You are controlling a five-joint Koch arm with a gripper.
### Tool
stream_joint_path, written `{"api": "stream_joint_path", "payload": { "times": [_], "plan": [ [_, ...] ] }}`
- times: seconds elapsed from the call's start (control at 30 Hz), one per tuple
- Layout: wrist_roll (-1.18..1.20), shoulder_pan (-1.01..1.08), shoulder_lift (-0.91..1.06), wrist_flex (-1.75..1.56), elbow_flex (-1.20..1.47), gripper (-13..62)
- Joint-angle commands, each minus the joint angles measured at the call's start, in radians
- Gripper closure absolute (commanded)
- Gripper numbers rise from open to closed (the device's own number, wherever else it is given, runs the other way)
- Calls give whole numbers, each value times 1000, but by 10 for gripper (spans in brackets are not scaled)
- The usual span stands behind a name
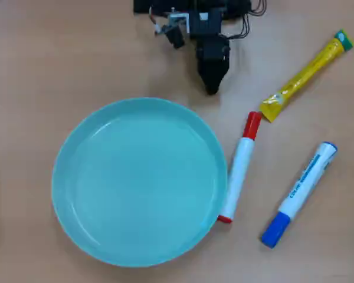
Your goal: Pick up the blue pen, then put it in the green bowl
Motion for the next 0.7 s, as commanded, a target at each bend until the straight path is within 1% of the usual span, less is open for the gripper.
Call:
{"api": "stream_joint_path", "payload": {
  "times": [0.0, 0.5, 0.67],
  "plan": [
    [-18, 12, 94, 46, 84, 555],
    [-18, 11, 94, 46, 83, 555],
    [-17, 9, 92, 92, 21, 556]
  ]
}}
